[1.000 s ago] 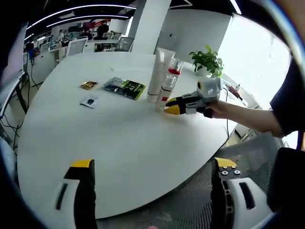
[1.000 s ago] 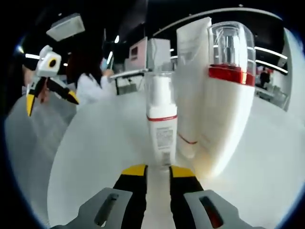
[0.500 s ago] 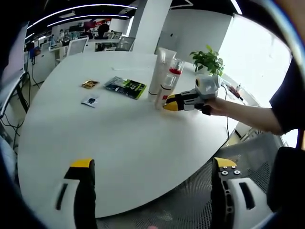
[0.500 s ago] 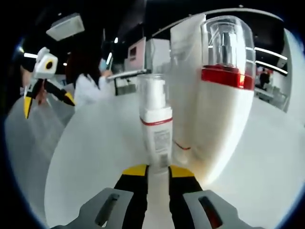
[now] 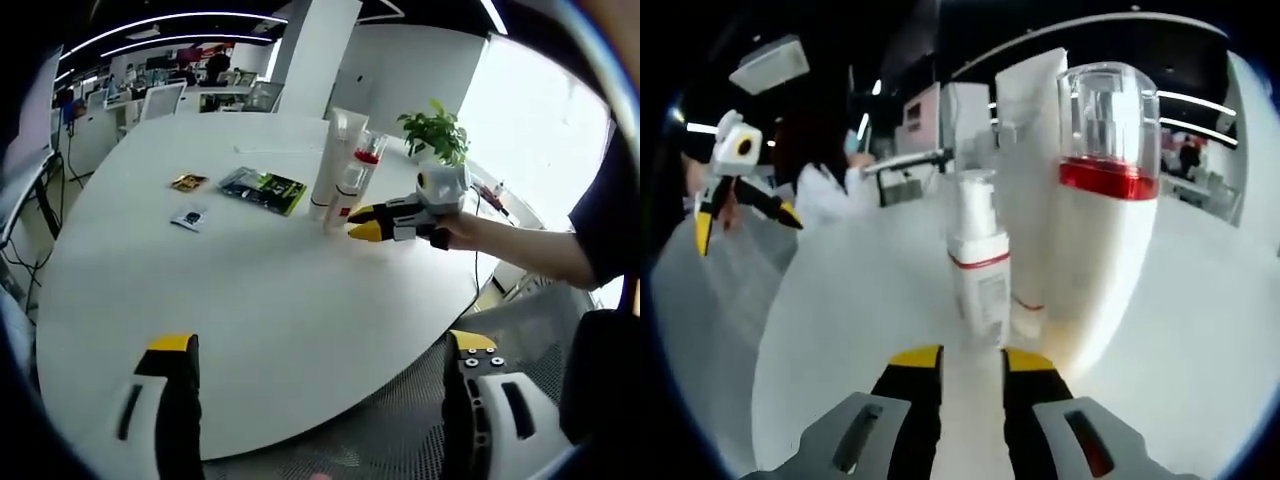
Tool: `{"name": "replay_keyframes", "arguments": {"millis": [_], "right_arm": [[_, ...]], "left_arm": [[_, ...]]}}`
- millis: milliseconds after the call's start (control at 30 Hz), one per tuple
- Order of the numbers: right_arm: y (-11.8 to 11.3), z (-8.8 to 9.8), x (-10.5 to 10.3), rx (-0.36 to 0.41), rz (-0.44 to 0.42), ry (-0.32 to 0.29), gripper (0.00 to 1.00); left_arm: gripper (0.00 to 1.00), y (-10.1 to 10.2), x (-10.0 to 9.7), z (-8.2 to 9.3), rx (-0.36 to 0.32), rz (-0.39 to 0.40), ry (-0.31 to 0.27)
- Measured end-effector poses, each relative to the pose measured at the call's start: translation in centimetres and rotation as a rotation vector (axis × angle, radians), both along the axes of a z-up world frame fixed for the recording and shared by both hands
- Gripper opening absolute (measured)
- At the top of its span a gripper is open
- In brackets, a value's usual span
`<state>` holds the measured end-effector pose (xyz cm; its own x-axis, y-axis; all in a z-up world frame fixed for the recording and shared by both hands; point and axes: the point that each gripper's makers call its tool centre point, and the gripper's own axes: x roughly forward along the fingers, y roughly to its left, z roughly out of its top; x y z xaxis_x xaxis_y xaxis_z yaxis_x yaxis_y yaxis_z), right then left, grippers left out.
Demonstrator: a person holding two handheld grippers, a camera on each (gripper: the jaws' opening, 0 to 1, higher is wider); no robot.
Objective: Arrange the skincare products in the storage area until every visible bottle or jar stands upright without overlapping.
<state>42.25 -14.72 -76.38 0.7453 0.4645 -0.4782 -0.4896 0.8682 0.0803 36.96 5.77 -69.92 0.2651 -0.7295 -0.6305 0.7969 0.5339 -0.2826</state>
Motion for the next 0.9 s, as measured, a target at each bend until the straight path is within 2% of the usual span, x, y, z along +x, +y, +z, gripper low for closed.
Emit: {"name": "replay_keyframes", "arguments": {"millis": [167, 333, 433, 567, 767, 900], "right_arm": [[0.4, 0.6, -1.3, -0.001, -0.008, 0.026, 0.23], [0.9, 1.8, -2.2, 0.005, -0.03, 0.037, 0.29], [1.3, 2.4, -2.9, -0.011, -0.05, 0.052, 0.36], [1.9, 3.1, -3.8, -0.023, -0.078, 0.069, 0.51], [3.0, 4.3, -5.2, -0.004, -0.108, 0.083, 0.54], [3.8, 5.2, -5.9, 0.028, -0.139, 0.087, 0.59]], "left_arm": [[0.96, -0.1, -0.1, 0.4, -0.005, -0.012, -0.021], [0.96, 0.3, -0.2, 0.6, 0.023, -0.045, -0.074], [0.96, 0.7, 0.1, 0.9, 0.023, -0.052, -0.093], [0.97, 1.3, 0.6, 1.3, 0.022, -0.05, -0.107], [0.96, 2.5, 1.6, 1.5, 0.032, -0.036, -0.128], [0.96, 3.2, 1.8, 1.8, 0.054, -0.049, -0.195]]}}
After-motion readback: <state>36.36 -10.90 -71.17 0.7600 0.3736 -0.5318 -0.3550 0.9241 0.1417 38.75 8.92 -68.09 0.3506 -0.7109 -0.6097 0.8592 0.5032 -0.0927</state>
